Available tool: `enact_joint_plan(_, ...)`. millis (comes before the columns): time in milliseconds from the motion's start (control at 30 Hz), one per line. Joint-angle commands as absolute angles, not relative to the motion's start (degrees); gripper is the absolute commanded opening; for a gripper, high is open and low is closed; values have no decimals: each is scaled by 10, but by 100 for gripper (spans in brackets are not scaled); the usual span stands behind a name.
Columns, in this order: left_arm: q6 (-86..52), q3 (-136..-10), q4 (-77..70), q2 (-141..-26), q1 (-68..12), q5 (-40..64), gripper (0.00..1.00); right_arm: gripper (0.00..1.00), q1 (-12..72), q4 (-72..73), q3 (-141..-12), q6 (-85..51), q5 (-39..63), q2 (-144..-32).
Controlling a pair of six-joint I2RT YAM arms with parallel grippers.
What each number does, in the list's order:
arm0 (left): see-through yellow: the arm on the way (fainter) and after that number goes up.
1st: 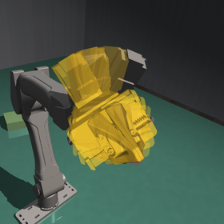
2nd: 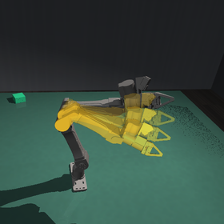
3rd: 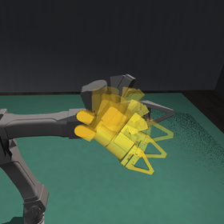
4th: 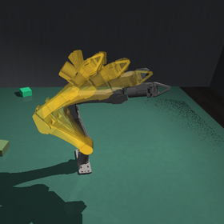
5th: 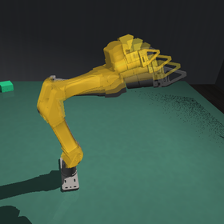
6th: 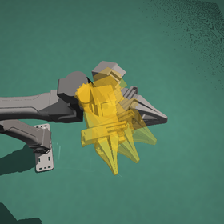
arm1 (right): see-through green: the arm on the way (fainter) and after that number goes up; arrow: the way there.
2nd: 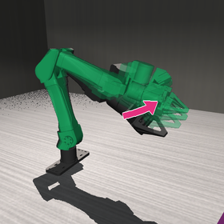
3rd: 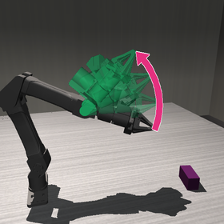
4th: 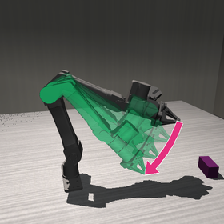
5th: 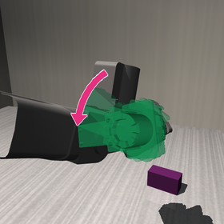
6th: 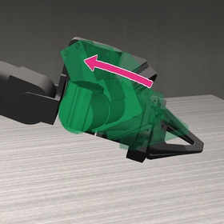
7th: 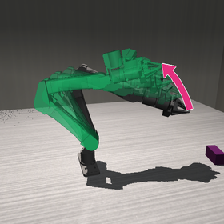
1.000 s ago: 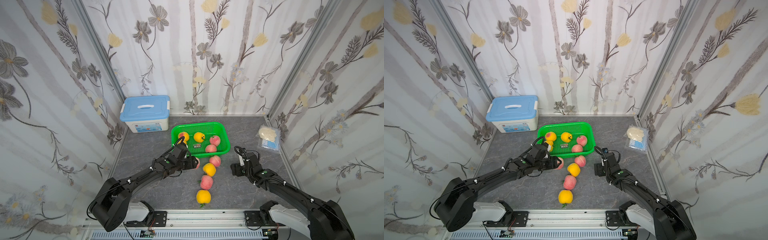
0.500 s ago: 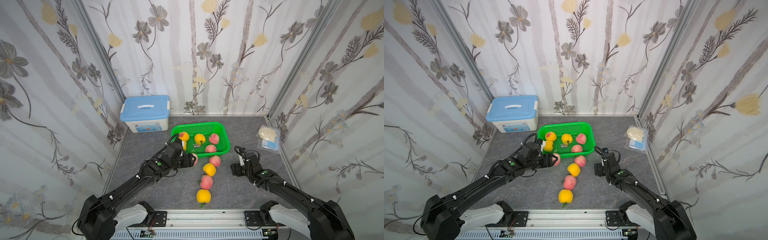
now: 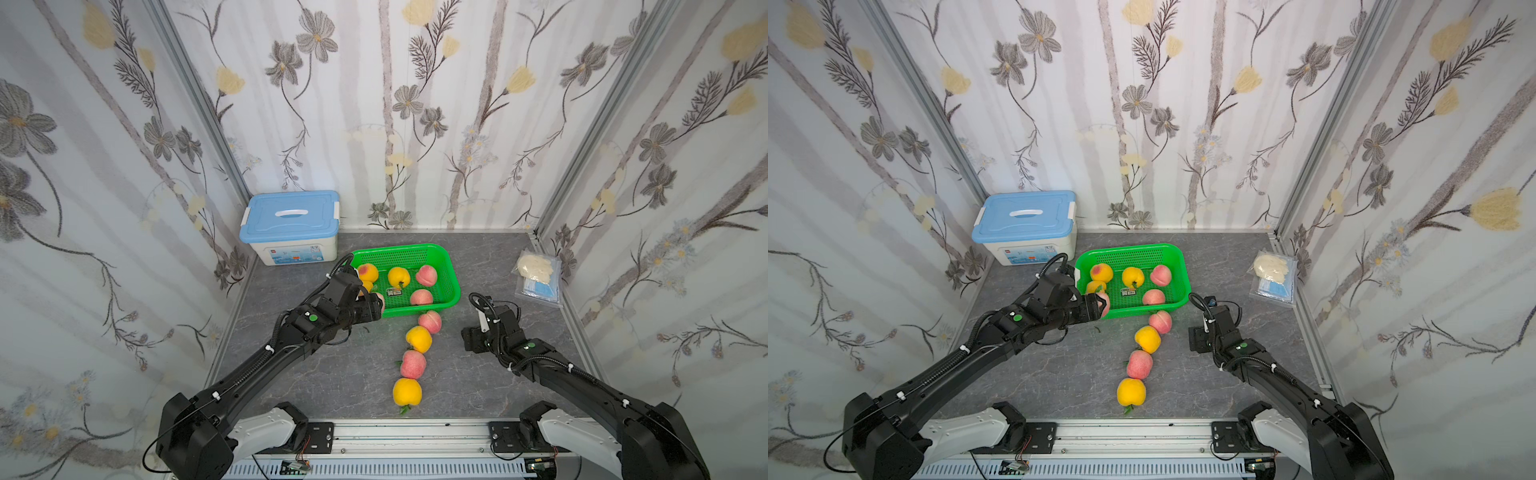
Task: Put the peaches into the basket
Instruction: Place the peach in the basket.
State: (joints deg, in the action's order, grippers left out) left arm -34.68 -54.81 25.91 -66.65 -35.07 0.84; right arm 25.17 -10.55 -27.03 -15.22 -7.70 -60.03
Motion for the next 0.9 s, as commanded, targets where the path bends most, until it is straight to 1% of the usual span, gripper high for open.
enact_joint_plan(0, -344, -564, 265, -675, -342, -3, 77, 85, 252, -93, -269, -160, -86, -599)
enact_joint_plan(333, -353, -586, 222, -720, -312, 24, 78, 85, 252, -93, -269, -161, -87, -598)
enact_joint_plan(633, -338, -659, 247, -820, -310, 35, 79, 85, 252, -93, -269, -161, -88, -599)
enact_joint_plan(867, -330, -723, 272, -931, -310, 57, 79, 85, 252, -92, -270, -160, -84, -601)
